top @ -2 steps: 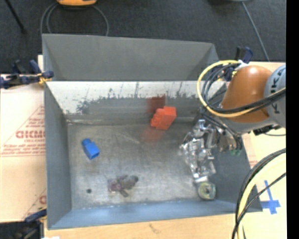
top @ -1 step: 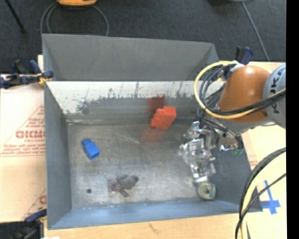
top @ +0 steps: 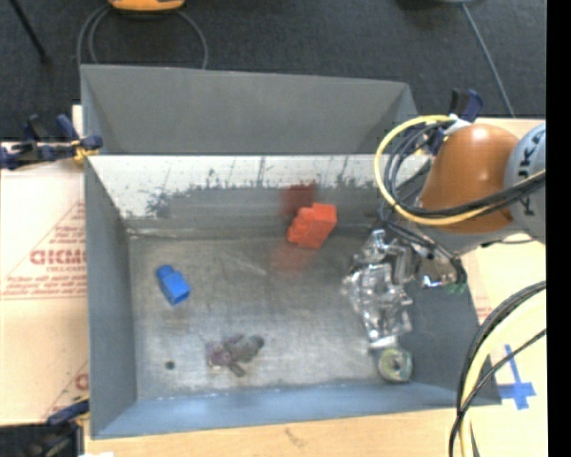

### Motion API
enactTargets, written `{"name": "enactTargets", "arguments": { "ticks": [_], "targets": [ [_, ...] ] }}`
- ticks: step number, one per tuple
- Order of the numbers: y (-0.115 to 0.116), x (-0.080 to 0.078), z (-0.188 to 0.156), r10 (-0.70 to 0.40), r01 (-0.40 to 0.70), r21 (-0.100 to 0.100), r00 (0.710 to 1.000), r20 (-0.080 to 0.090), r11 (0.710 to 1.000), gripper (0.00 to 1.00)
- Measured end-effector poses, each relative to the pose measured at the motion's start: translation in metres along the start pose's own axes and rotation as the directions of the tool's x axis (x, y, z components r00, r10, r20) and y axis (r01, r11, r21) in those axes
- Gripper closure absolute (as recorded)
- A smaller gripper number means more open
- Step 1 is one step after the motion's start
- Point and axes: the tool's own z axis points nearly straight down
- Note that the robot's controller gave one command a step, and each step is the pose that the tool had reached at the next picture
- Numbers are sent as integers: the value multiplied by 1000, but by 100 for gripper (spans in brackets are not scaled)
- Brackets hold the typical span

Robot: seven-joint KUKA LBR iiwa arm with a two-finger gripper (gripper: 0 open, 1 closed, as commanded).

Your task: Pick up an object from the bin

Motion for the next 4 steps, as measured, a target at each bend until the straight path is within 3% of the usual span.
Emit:
{"name": "enactTargets", "arguments": {
  "ticks": [1,2,3,4],
  "targets": [
    [-14,1,9,-42,42,9,999,5,999,0],
    [-18,-12,30,50,-50,9,999,10,999,0],
    [-19,-18,25,50,-50,15,998,33,999,100],
    [-22,-67,-129,-123,123,10,992,6,992,100]
  ]
}}
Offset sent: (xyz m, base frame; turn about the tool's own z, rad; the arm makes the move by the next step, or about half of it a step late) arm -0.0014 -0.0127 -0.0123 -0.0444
